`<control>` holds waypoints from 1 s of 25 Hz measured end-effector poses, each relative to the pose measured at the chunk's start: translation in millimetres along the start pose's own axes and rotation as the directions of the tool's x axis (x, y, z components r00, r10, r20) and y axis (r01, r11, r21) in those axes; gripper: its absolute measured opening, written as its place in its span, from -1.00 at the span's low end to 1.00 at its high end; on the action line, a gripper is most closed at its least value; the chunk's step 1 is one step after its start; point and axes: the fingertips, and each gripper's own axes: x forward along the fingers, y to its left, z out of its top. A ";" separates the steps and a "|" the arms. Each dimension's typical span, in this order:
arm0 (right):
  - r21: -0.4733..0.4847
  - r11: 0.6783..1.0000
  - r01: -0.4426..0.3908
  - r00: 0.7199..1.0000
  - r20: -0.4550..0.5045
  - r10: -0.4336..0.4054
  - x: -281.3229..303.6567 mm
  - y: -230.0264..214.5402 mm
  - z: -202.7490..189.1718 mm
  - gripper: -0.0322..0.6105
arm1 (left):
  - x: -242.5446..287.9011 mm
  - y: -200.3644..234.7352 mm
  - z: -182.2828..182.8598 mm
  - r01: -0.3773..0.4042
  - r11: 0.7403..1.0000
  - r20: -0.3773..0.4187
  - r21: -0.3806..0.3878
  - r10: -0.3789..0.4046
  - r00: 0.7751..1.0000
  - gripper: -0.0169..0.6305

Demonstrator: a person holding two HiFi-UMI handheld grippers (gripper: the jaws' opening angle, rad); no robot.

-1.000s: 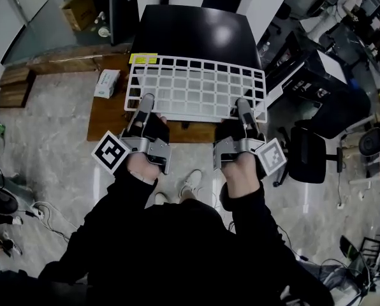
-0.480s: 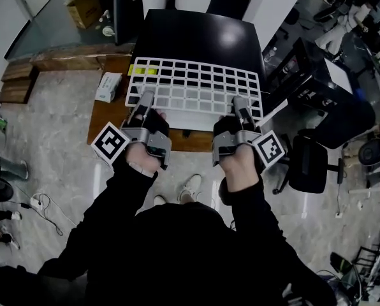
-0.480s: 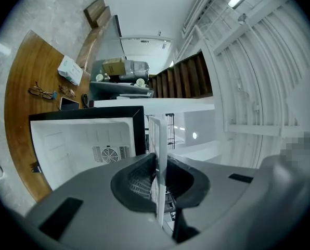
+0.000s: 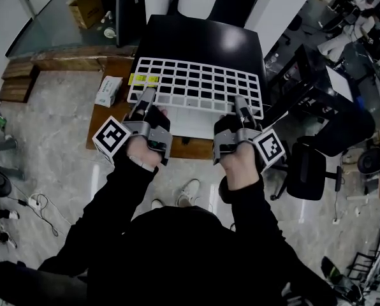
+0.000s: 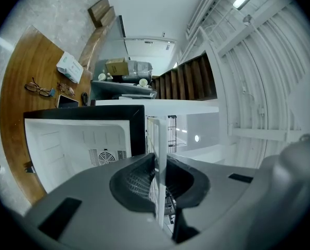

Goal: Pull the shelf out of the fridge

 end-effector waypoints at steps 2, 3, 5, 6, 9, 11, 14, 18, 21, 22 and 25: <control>-0.002 1.000 -0.006 1.000 0.001 0.006 1.2 0.7 -0.3 -0.77 | 0.7 4.1 1.2 -0.007 1.000 0.006 -0.005 0.007 1.000 -0.87; -0.004 1.000 -0.011 1.000 0.000 0.011 1.8 1.8 -0.4 -0.76 | 1.3 5.3 1.9 -0.007 1.000 0.009 -0.005 0.007 1.000 -0.87; -0.005 1.000 -0.027 1.000 -0.002 0.027 2.6 5.4 -0.9 -0.69 | 3.2 5.7 3.3 0.003 1.000 0.013 -0.001 -0.003 1.000 -0.87; -0.004 0.999 -0.036 0.999 -0.003 0.036 2.5 7.5 -0.9 -0.62 | 4.0 5.3 3.8 0.011 1.000 0.014 0.000 -0.011 1.000 -0.87; 0.004 0.998 -0.055 0.998 -0.004 0.055 0.7 14.5 0.3 -0.36 | 4.1 1.0 2.9 0.029 1.000 0.009 0.003 -0.029 1.000 -0.71; 0.004 0.999 -0.053 0.999 -0.006 0.054 0.0 19.9 -0.1 -0.18 | 3.4 -3.3 3.2 0.035 0.999 0.003 0.011 -0.035 0.999 -0.59; 0.003 1.000 -0.029 1.000 -0.006 0.029 -1.5 23.2 -1.6 -0.03 | 3.7 -6.5 4.6 0.034 0.999 -0.008 0.011 -0.034 0.999 -0.49; -0.007 1.000 0.013 1.000 0.004 -0.013 -4.4 22.1 -0.6 0.18 | 0.9 -11.8 5.3 0.036 0.999 -0.021 0.011 -0.036 0.999 -0.41; -0.007 1.000 0.020 1.000 0.002 -0.020 -5.1 21.8 0.4 0.26 | -2.9 -16.8 4.0 0.048 0.999 -0.031 0.012 -0.048 0.998 -0.36; -0.008 1.000 0.022 1.000 0.002 -0.022 -5.4 21.7 0.6 0.27 | -4.0 -18.4 3.4 0.054 0.998 -0.034 0.014 -0.054 0.998 -0.33; -0.005 1.000 0.025 1.000 0.003 -0.025 -6.9 19.9 1.4 0.29 | -5.5 -23.6 1.1 0.078 0.996 -0.041 0.033 -0.077 0.996 -0.17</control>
